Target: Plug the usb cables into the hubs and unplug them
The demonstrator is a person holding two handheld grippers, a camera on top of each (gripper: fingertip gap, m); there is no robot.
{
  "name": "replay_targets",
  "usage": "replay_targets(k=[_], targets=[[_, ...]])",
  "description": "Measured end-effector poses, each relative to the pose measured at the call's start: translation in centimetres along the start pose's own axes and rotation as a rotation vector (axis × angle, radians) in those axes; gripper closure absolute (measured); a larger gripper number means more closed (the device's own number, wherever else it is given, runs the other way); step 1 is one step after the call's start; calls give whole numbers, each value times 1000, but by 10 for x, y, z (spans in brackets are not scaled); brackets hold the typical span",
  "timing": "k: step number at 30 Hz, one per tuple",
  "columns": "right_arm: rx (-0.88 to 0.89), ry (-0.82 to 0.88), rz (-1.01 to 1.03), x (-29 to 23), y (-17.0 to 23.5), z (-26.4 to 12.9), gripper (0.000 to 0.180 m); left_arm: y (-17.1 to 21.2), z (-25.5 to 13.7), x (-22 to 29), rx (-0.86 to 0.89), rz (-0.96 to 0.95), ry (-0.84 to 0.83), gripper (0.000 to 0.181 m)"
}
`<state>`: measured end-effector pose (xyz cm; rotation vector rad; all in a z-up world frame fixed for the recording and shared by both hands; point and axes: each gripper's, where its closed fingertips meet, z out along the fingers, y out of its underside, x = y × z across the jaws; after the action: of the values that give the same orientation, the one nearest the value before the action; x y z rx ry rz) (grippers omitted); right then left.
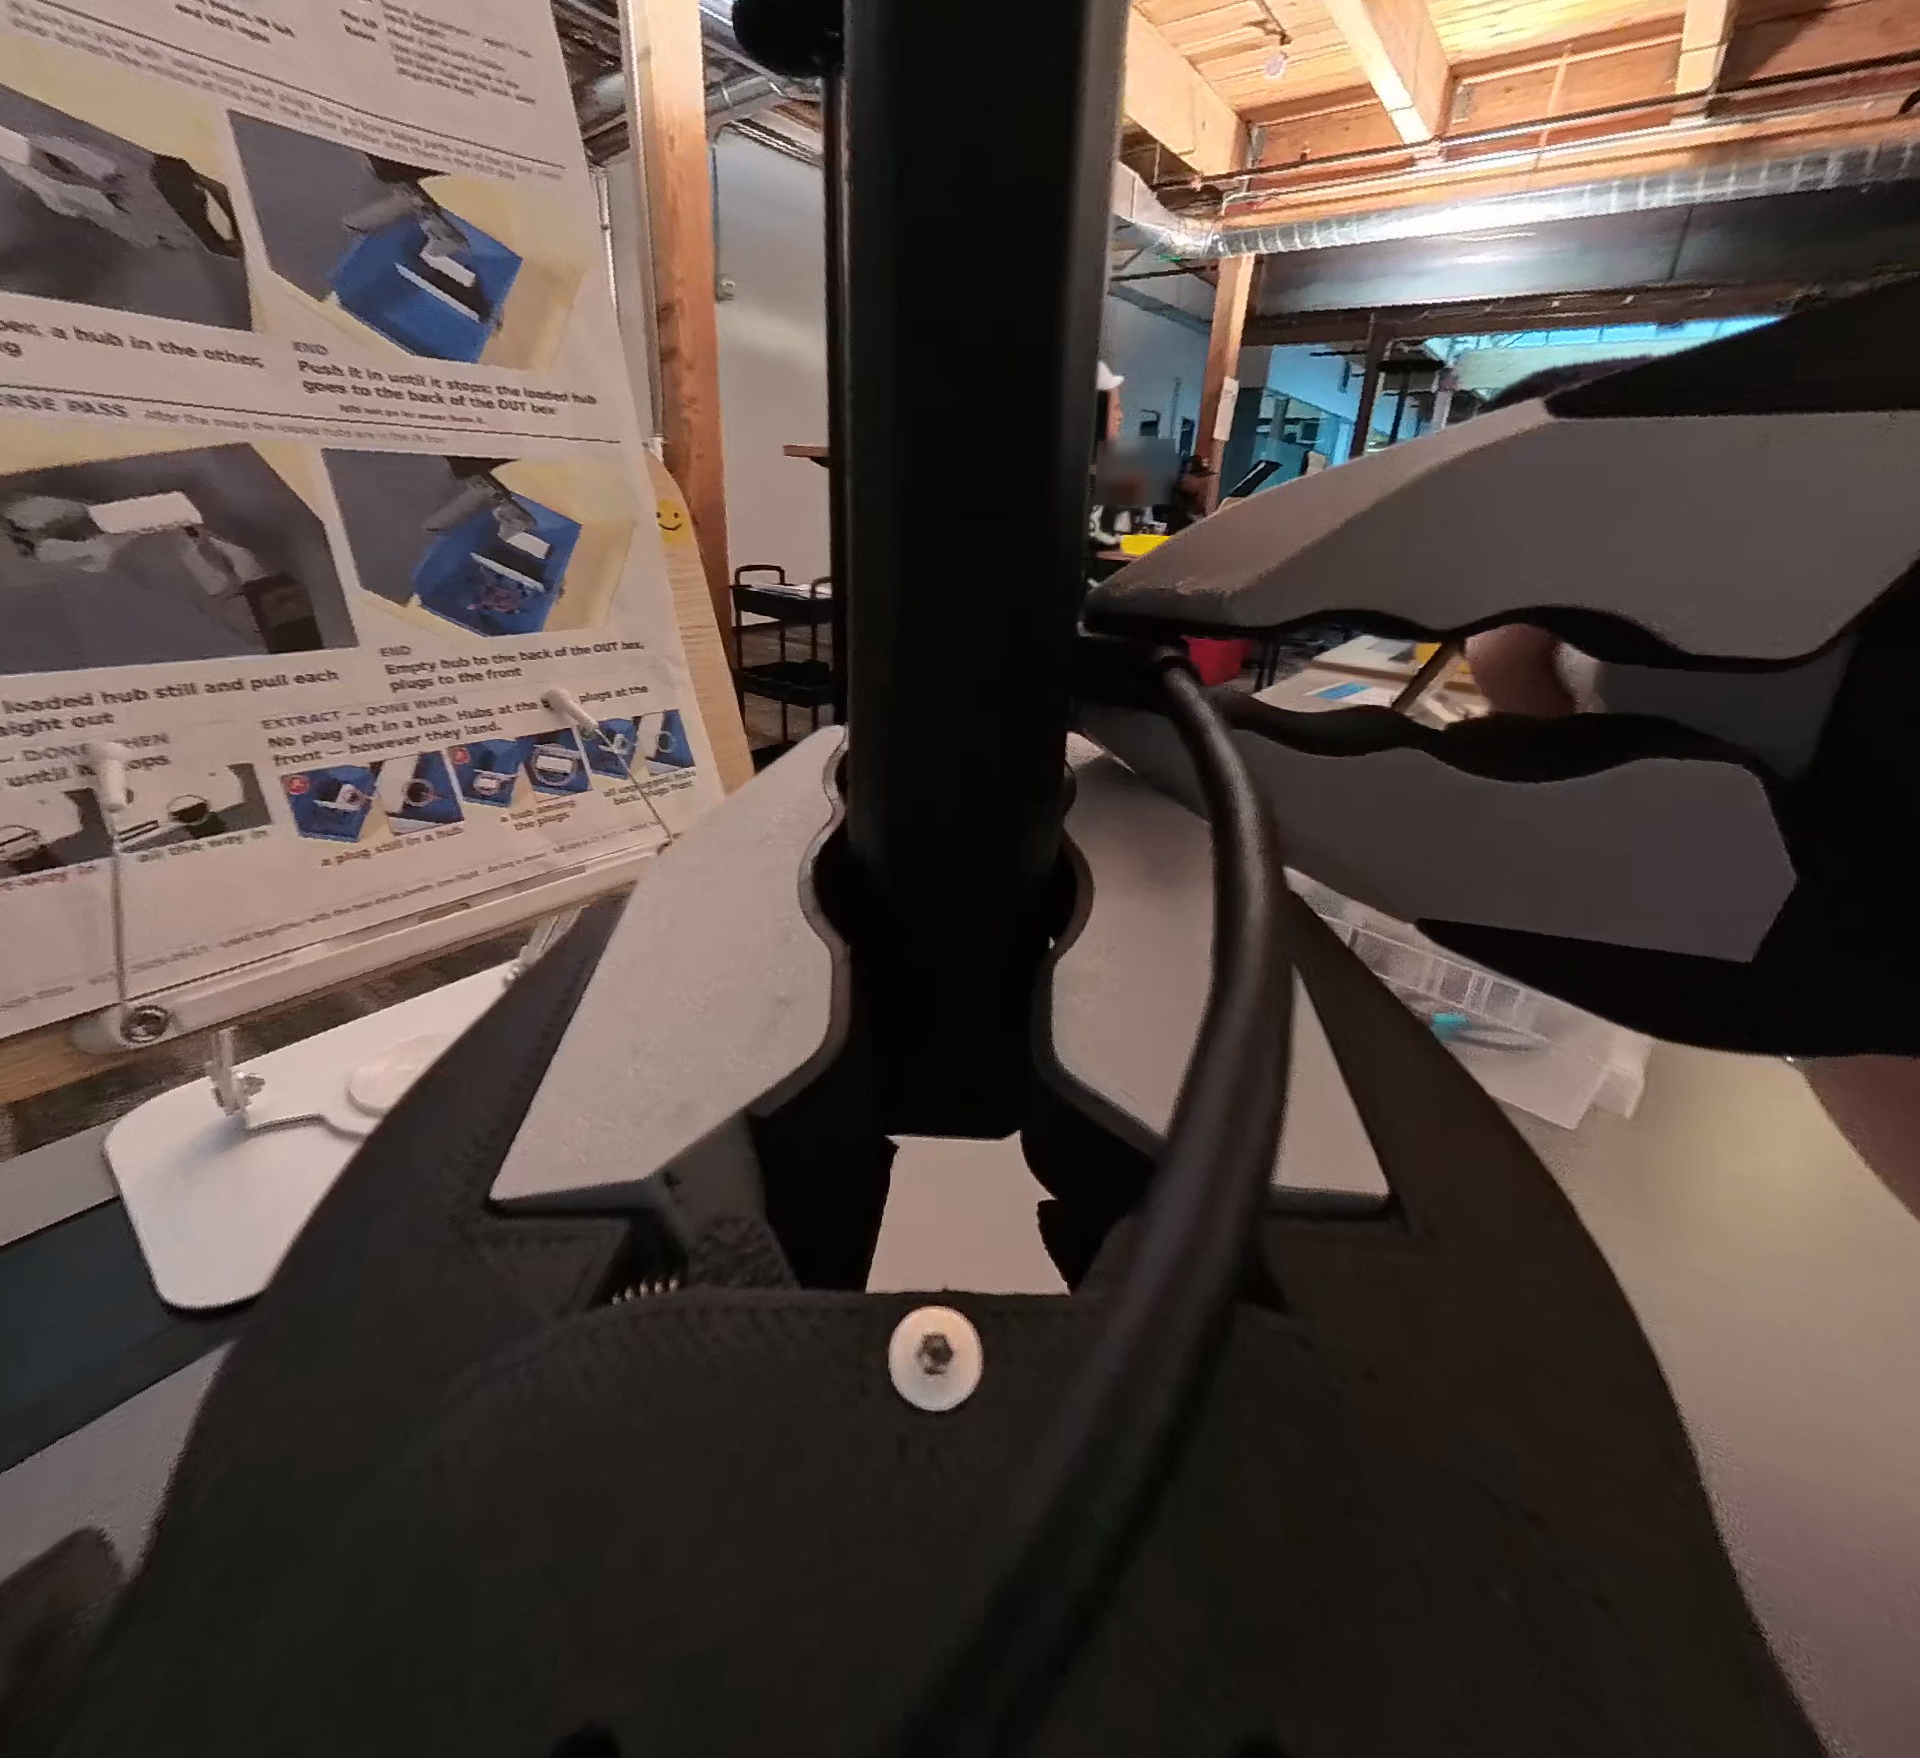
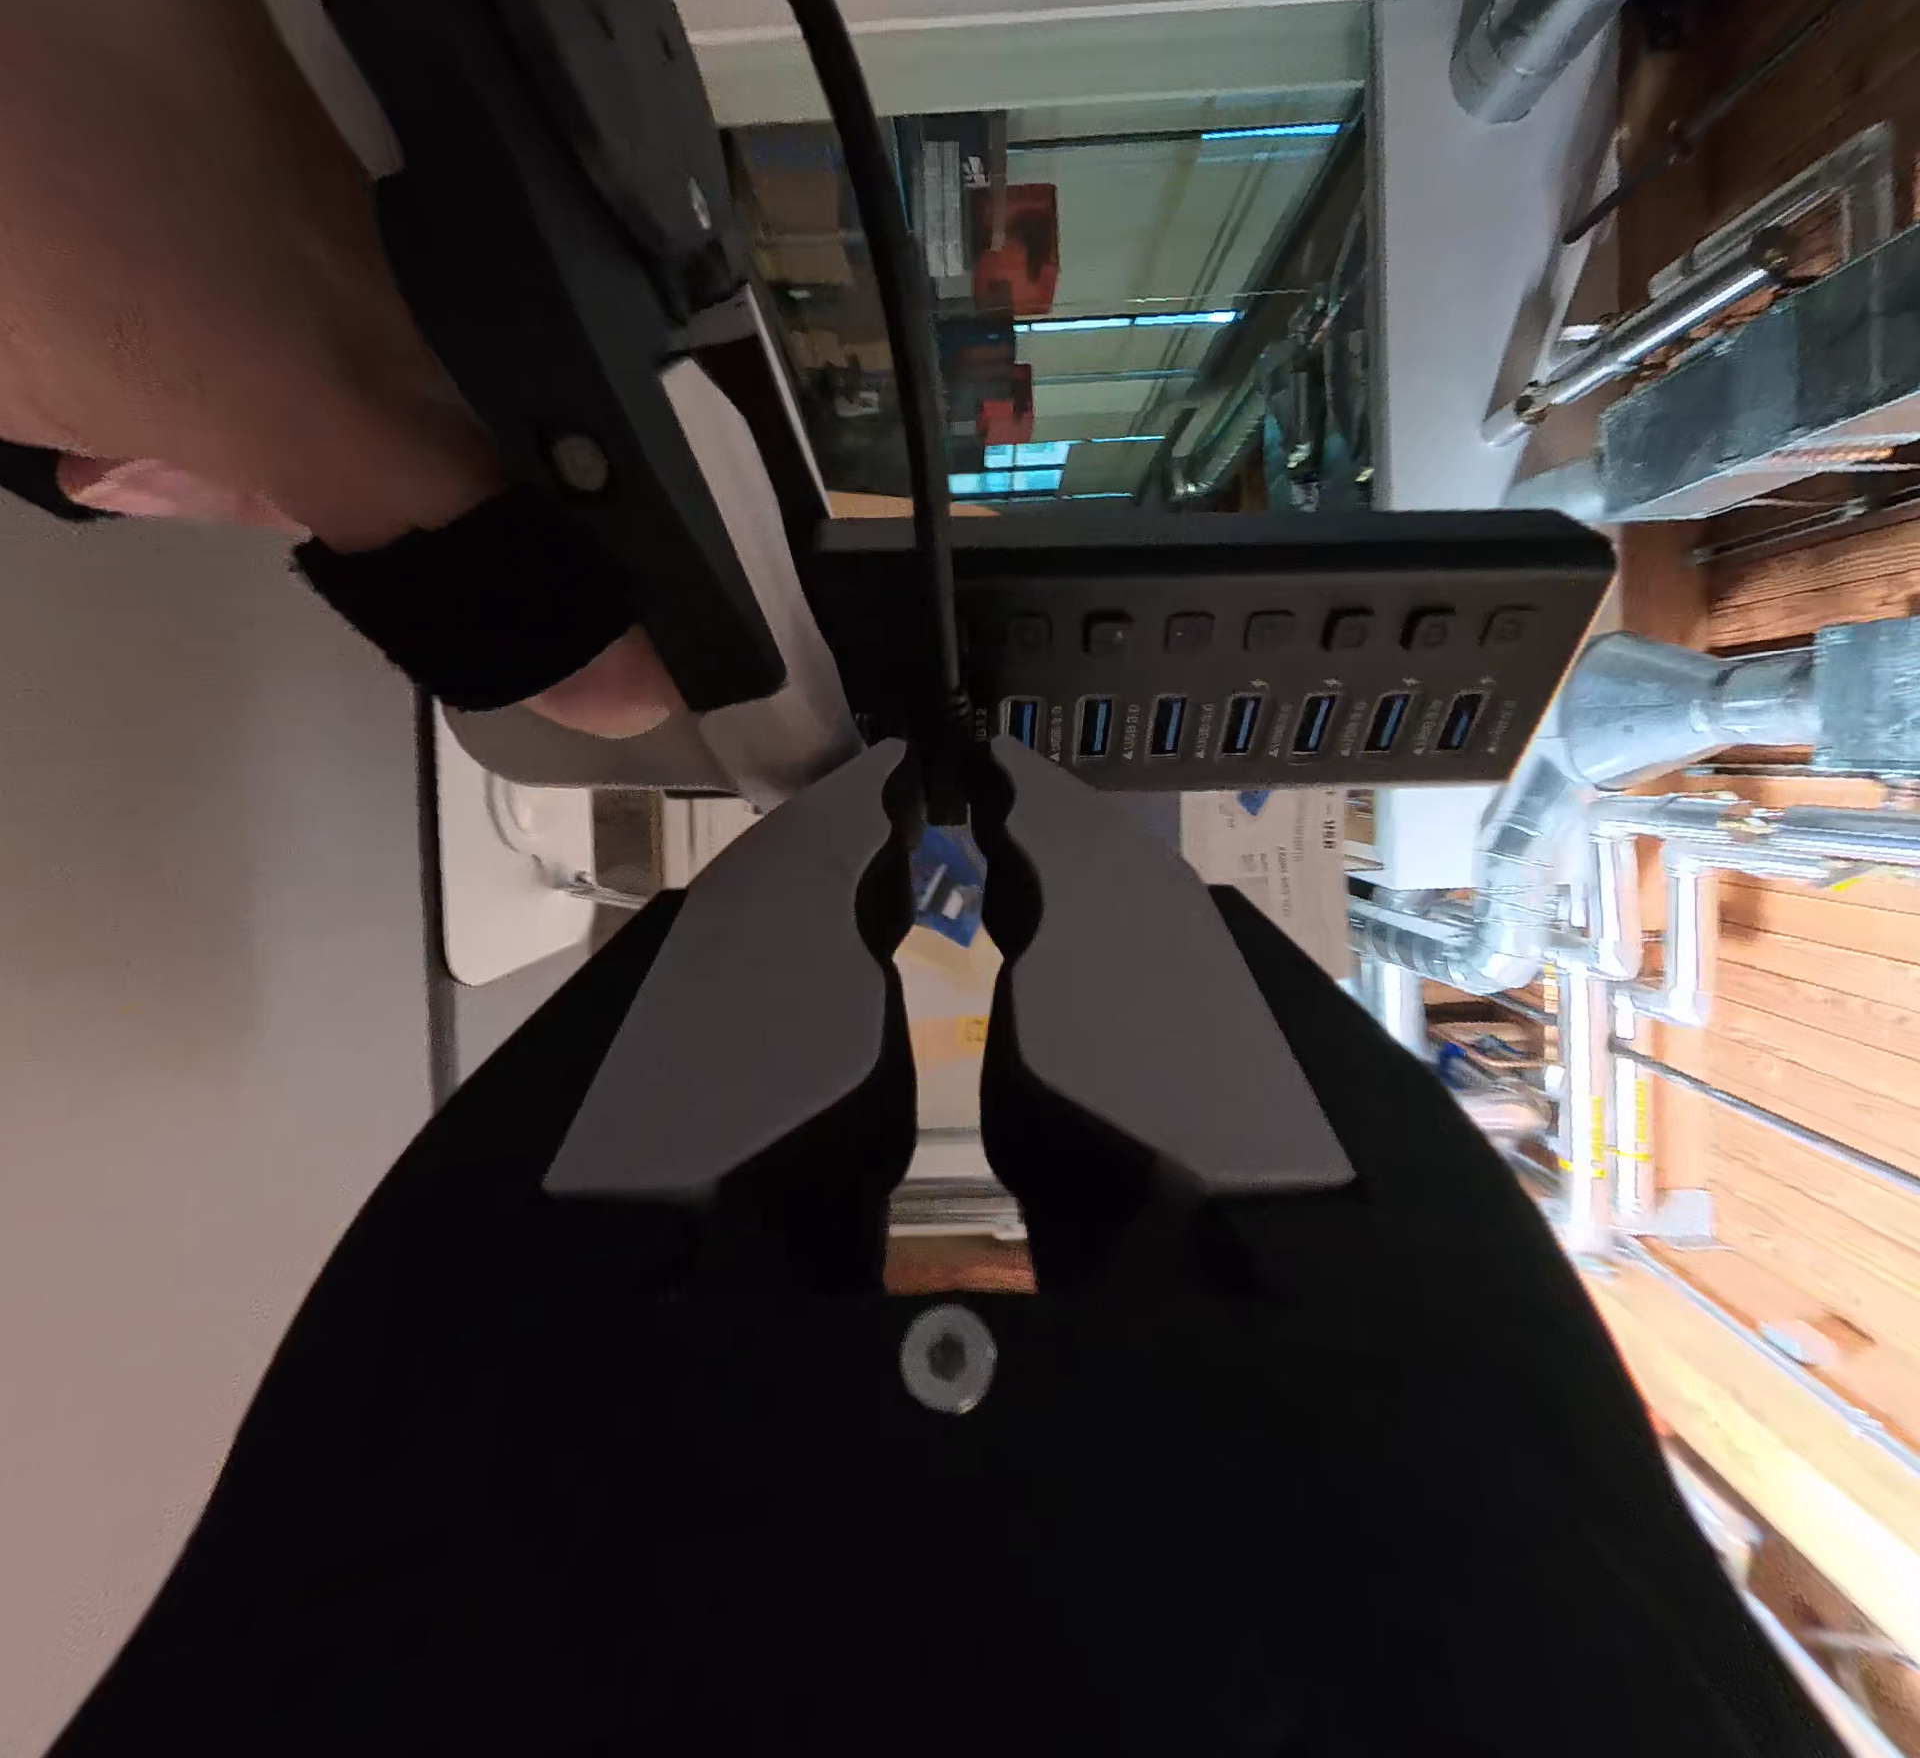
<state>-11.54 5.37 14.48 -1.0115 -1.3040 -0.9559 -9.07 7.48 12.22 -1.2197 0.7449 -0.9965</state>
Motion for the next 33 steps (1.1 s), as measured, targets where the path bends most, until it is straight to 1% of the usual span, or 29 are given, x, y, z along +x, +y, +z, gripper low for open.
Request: replay_targets(k=[1, 6, 11, 12, 15, 17, 19, 22, 24, 27, 30, 33], targets=[[-13, 15, -30, 0, 0, 0, 171, 0, 0, 0, -3, -4, 1, 152], [-60, -10, -109, 0, -1, -1, 171, -1, 0, 2, 9, -32, 39, 151], [31, -78, 5, 8, -8, -8, 171, -11, -2, 11, 45, -85, 100, 151], [27, -65, 8, 9, -8, -8, 171, -12, -3, 10, 44, -76, 80, 151], [-55, 22, -104, 10, -9, -5, 172, -12, -5, 5, 32, -37, 38, 151], [-71, 27, -113, 9, -9, -4, 171, -12, -5, 3, 31, -22, 28, 151], [-82, 16, -150, 9, -10, -5, 172, -13, -6, 5, 36, -9, 51, 150], [-81, -23, -137, 10, -10, -7, 171, -15, -5, 8, 48, -29, 69, 151], [-91, -1, -158, 12, -12, -8, 172, -17, -6, 8, 56, -29, 63, 153], [-110, 41, -175, 15, -14, -9, 172, -19, -7, 11, 65, -48, 89, 150], [-56, 25, -170, 17, -18, -14, 172, -23, -9, 18, 76, -71, 158, 151], [-51, 37, -181, 20, -19, -18, 172, -25, -9, 20, 83, -69, 150, 151]])
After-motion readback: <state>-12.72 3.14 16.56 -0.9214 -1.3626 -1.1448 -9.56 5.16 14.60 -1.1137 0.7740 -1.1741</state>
